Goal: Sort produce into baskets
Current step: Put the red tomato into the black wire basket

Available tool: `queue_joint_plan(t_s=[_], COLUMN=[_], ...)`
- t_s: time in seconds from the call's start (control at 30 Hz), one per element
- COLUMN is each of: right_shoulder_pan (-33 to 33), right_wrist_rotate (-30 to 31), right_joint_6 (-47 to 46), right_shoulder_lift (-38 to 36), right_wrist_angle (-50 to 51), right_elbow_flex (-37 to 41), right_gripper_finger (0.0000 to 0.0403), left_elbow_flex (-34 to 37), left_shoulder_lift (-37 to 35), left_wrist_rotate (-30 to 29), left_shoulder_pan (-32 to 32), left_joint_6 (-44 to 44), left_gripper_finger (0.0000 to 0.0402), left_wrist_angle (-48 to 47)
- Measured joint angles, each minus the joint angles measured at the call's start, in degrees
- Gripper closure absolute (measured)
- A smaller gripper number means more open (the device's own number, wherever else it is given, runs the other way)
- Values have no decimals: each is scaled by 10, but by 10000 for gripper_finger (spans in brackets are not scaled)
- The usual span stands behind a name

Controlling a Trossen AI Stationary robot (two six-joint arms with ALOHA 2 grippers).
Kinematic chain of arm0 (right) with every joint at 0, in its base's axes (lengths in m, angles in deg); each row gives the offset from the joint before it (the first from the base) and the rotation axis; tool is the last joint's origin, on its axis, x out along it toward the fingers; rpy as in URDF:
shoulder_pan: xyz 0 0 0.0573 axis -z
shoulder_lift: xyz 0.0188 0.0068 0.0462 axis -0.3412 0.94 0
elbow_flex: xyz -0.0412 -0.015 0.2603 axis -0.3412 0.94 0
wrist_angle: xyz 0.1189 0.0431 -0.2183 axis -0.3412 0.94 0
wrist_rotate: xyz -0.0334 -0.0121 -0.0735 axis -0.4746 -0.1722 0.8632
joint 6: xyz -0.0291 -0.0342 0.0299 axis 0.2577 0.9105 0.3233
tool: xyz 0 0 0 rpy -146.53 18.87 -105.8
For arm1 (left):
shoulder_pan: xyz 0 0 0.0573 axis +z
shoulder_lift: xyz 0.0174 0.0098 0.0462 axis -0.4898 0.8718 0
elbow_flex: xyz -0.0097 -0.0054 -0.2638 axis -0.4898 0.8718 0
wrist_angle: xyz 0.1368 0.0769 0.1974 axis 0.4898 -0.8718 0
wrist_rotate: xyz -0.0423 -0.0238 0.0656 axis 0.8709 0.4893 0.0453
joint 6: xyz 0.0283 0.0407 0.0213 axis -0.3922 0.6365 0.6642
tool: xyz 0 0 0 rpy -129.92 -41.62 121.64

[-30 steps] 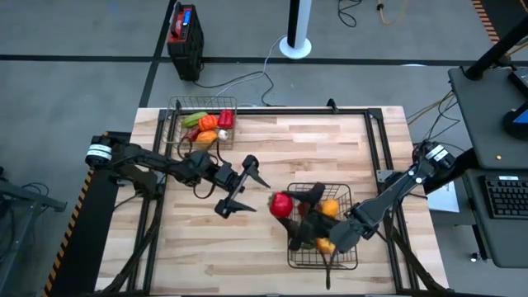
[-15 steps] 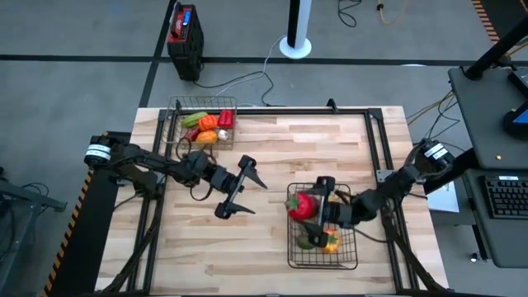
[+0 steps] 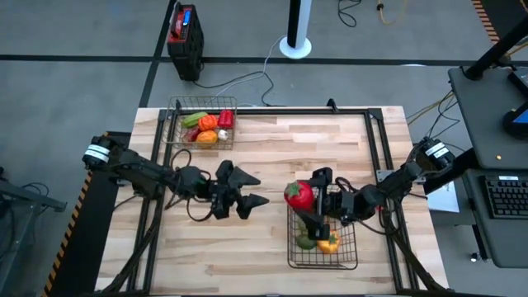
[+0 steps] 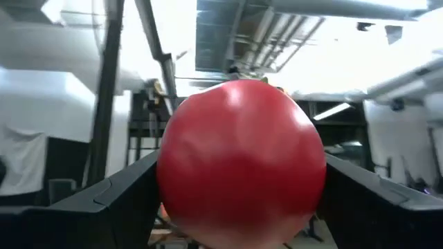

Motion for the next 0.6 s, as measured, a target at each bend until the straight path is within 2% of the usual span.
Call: queue_joint_plan(t_s=[0.17, 0.4, 0.6], right_shoulder_pan=[1, 1, 1], right_wrist_rotate=[18, 38, 37], right_joint_6=[-24, -26, -23], right_shoulder_lift=[1, 1, 1], right_wrist_angle=[8, 14, 16], right_elbow_flex=[-11, -13, -13], right_gripper_finger=[78, 78, 78], left_elbow_flex=[-26, -88, -124], left_shoulder_lift=[1, 5, 38], left_wrist_rotate=[-17, -11, -14], left_shoulder_pan=[-12, -13, -13], left_joint_6=[61, 39, 57], left_gripper_finger=[65, 65, 65], left_wrist_angle=[-13, -124, -132])
